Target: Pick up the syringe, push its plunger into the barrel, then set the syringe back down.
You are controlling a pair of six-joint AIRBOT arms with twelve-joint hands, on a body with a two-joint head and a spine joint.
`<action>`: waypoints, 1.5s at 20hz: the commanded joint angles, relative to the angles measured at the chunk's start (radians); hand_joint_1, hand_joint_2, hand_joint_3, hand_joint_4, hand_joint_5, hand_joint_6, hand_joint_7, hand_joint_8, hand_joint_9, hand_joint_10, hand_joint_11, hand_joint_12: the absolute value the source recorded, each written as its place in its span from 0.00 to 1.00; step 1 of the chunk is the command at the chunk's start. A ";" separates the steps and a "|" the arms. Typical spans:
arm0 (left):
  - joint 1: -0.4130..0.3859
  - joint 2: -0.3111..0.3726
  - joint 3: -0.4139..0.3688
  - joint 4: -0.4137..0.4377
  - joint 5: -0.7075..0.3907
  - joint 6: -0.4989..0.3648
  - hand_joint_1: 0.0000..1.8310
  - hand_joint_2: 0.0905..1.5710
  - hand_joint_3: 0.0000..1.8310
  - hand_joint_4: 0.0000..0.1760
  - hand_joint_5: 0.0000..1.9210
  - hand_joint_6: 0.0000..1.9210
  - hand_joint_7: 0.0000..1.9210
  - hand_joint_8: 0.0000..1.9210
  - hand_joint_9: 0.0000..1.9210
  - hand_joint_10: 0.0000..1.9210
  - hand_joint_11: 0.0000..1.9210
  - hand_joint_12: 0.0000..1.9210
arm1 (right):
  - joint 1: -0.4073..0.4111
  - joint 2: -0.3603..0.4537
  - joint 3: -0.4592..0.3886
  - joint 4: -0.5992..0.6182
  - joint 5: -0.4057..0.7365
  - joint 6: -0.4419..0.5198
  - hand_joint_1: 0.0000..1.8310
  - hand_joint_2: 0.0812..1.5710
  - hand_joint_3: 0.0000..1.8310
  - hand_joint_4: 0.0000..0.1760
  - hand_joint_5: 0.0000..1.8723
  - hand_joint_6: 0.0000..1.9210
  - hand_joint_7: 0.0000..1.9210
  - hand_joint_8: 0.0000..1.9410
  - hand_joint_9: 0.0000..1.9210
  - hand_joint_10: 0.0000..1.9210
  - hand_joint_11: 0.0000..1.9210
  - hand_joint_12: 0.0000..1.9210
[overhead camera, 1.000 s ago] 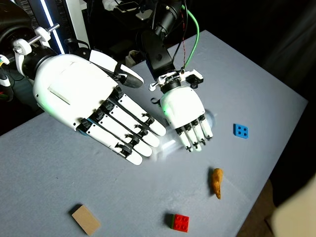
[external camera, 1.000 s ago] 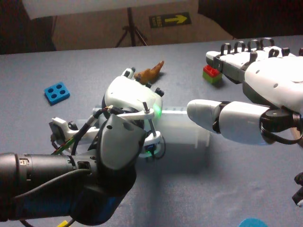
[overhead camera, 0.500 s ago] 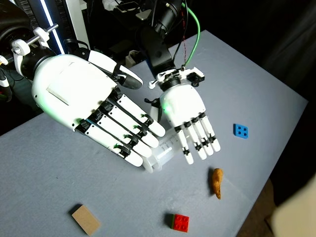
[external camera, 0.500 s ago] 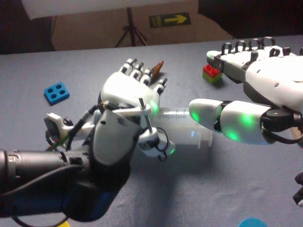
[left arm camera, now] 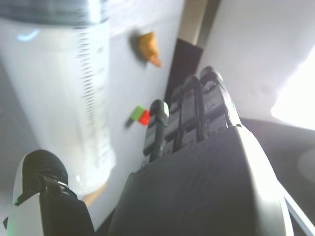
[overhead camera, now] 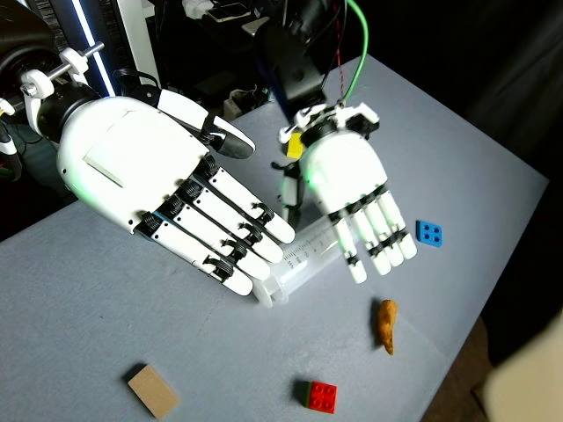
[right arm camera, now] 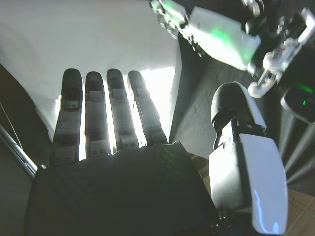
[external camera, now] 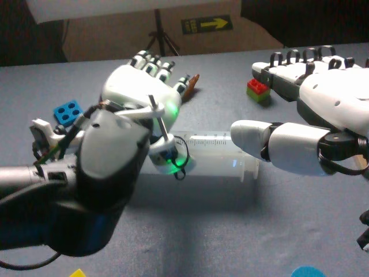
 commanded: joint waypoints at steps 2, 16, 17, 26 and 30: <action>-0.031 0.029 -0.018 0.061 -0.053 0.014 0.16 0.61 0.00 0.51 0.03 0.00 0.00 0.00 0.00 0.00 0.04 0.03 | 0.008 0.006 -0.001 -0.082 0.046 0.006 0.00 0.73 0.00 0.00 0.08 0.00 0.07 0.00 0.06 0.00 0.00 0.19; -0.121 0.227 -0.173 -0.083 -0.141 0.013 0.27 0.76 0.00 0.00 0.37 0.05 0.32 0.31 0.30 0.65 0.23 0.85 | 0.006 0.018 0.003 -0.121 0.037 0.018 0.10 0.77 0.01 0.00 0.42 0.32 0.45 0.28 0.41 0.43 0.29 0.81; -0.128 0.236 -0.182 -0.083 -0.144 0.013 0.41 0.81 0.00 0.74 0.34 0.63 0.40 0.62 0.37 0.85 0.32 0.96 | 0.006 0.019 0.006 -0.121 0.035 0.018 0.12 0.79 0.00 0.00 0.38 0.65 0.46 0.63 0.45 0.73 0.39 0.91; -0.160 0.232 -0.182 -0.092 -0.158 0.018 0.22 0.88 0.00 0.00 0.70 1.00 0.73 1.00 0.78 1.00 0.82 1.00 | 0.024 0.054 0.036 -0.121 -0.100 0.066 0.17 0.89 0.01 0.00 0.68 1.00 0.74 1.00 0.82 1.00 0.90 1.00; -0.161 0.232 -0.184 -0.092 -0.158 0.018 0.25 0.90 0.00 0.00 0.68 1.00 0.75 1.00 0.79 1.00 0.84 1.00 | 0.049 0.051 0.033 -0.121 -0.110 0.008 0.20 0.92 0.00 0.00 0.66 1.00 0.73 1.00 0.81 1.00 0.89 1.00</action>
